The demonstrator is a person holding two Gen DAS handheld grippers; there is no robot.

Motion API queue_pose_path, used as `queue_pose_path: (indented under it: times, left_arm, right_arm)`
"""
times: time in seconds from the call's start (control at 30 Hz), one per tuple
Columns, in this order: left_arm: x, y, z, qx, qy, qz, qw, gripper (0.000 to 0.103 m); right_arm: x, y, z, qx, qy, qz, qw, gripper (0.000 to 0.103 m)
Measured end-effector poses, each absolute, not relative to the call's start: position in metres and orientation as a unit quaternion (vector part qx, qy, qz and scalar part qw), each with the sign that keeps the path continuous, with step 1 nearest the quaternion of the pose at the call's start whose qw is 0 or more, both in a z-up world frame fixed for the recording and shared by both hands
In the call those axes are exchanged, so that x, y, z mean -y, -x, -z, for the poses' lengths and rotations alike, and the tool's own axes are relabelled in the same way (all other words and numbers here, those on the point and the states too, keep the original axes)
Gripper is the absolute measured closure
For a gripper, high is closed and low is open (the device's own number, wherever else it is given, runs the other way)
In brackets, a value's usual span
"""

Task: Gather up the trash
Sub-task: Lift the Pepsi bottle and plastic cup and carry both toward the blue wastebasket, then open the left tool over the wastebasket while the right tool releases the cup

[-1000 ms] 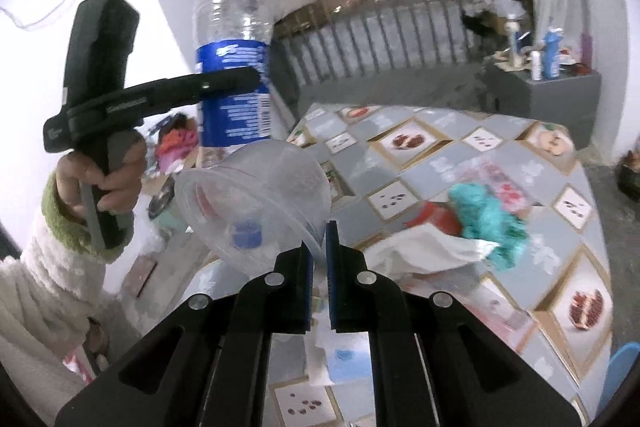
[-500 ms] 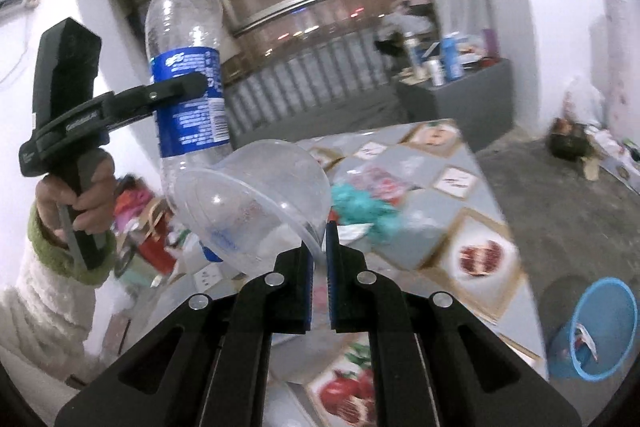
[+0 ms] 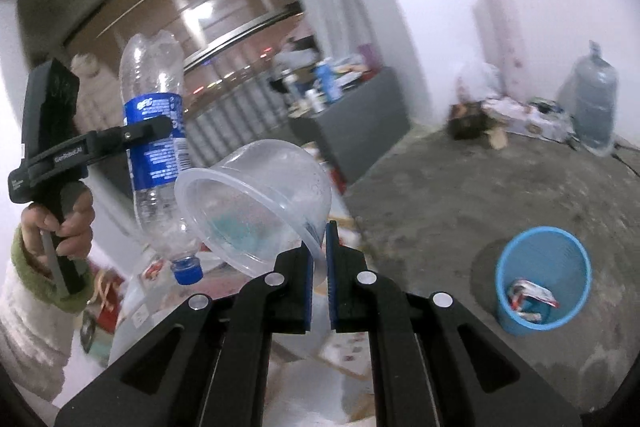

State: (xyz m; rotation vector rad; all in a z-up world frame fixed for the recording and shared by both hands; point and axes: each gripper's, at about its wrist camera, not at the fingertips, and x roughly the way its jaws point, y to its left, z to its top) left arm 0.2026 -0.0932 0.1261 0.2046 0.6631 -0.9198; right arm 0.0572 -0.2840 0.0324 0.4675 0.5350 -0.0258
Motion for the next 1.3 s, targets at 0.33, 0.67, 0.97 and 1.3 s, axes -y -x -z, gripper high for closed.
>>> queue_pose_path:
  times: [0.33,0.67,0.97,1.3]
  left_arm:
    - [0.223,-0.202,-0.098,-0.339,-0.120,0.483,0.799,0.047]
    - [0.350,-0.220,-0.017,-0.409,-0.143,0.504,0.747,0.046]
    - [0.437,-0.233,0.057,-0.448,-0.170,0.506,0.717,0.046]
    - [0.462,-0.252,0.109,-0.490,-0.159,0.461,0.722,0.024]
  right_arm:
    - [0.377,-0.026,0.012,-0.268,-0.271,0.144,0.913,0.097]
    - [0.479,-0.010,0.098,-0.327,-0.339,0.273,0.839,0.097]
    - [0.544,-0.036,0.176,-0.370,-0.391,0.309,0.784,0.097]
    - [0.575,-0.068,0.266,-0.421,-0.444,0.316,0.725,0.058]
